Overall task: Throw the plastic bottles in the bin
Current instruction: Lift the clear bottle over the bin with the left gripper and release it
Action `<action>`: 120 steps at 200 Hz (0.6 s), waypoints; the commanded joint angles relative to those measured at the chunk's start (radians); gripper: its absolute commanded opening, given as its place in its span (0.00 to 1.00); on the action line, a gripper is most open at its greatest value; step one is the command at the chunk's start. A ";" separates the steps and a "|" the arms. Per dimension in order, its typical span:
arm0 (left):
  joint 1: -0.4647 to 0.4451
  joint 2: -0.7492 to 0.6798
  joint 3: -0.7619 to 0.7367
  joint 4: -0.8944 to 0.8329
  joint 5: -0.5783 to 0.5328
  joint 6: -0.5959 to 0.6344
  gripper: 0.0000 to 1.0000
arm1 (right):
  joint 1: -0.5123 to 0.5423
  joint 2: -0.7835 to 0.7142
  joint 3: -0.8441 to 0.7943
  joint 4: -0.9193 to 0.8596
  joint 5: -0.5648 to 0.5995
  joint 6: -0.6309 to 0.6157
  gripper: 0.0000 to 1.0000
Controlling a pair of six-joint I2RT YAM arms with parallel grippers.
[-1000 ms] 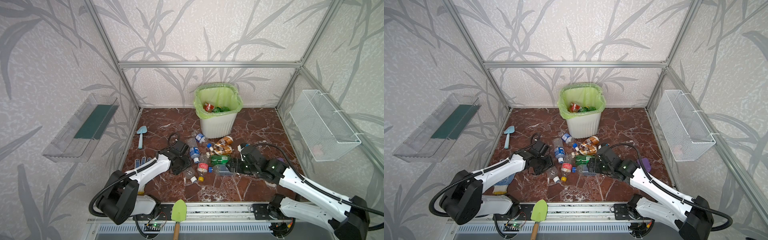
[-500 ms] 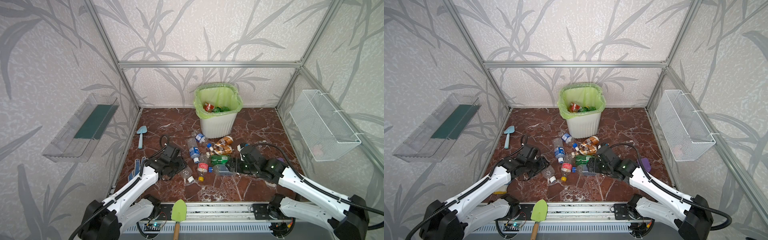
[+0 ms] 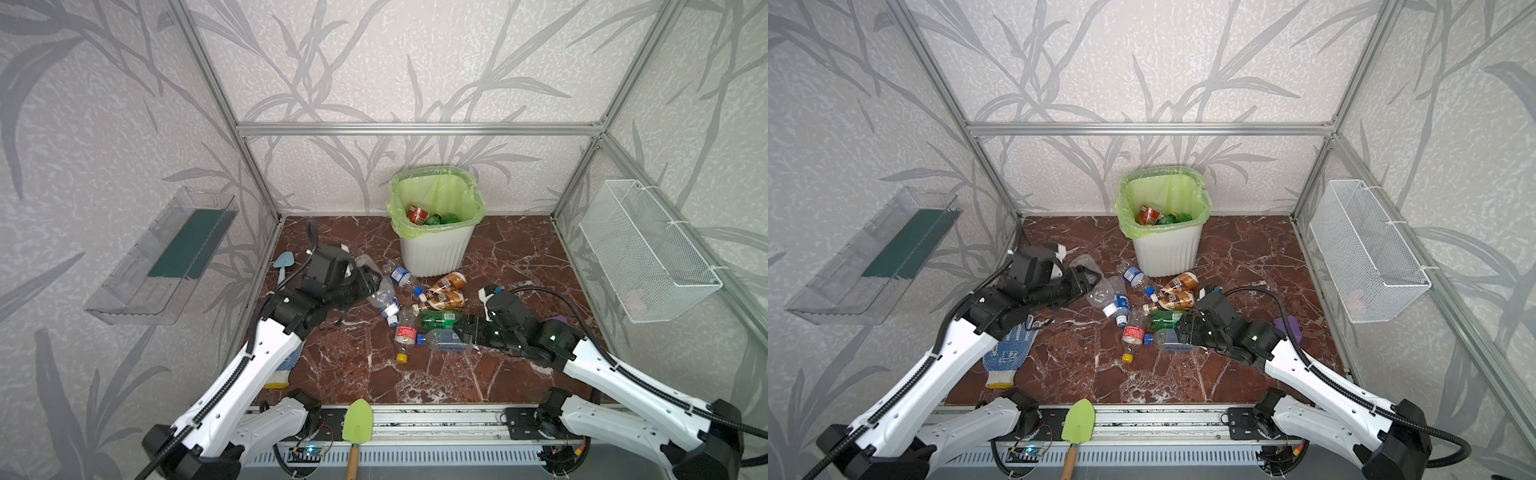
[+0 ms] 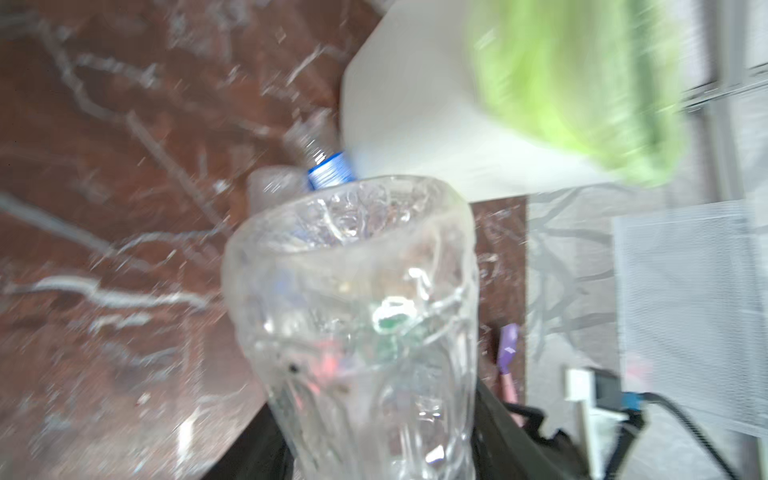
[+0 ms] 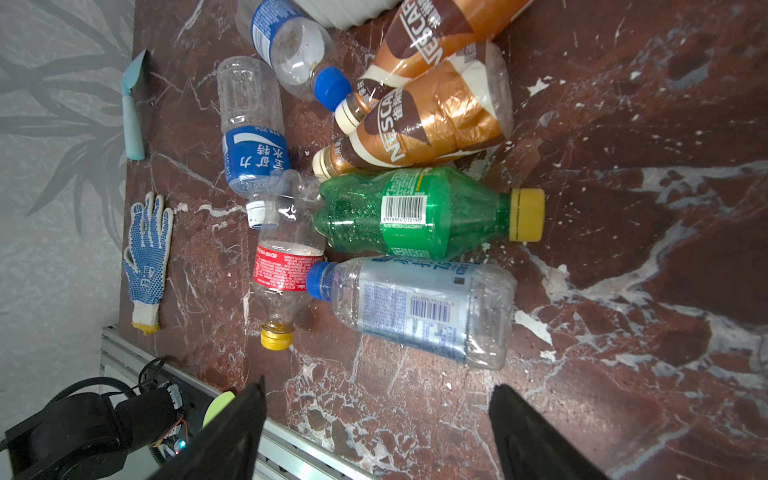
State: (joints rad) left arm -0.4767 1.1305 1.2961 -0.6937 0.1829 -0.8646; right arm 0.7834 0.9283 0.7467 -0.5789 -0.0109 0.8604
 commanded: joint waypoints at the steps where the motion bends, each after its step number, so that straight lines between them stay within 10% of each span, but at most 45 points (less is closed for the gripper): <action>1: 0.004 0.219 0.381 0.046 0.030 0.100 0.63 | -0.005 -0.044 0.055 -0.067 0.041 -0.010 0.85; 56: 0.077 1.042 1.839 -0.231 0.099 0.054 0.97 | -0.034 -0.054 0.112 -0.117 0.055 -0.024 0.91; 91: 0.090 0.886 1.681 -0.234 0.183 0.127 0.99 | -0.035 -0.065 0.124 -0.141 0.064 -0.022 0.92; 120: 0.070 0.492 0.988 0.022 0.147 0.160 0.97 | -0.036 -0.065 0.119 -0.151 0.072 -0.022 0.92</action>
State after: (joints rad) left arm -0.3817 1.9392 2.6644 -0.8444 0.3168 -0.7483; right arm 0.7506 0.8795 0.8383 -0.6910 0.0410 0.8444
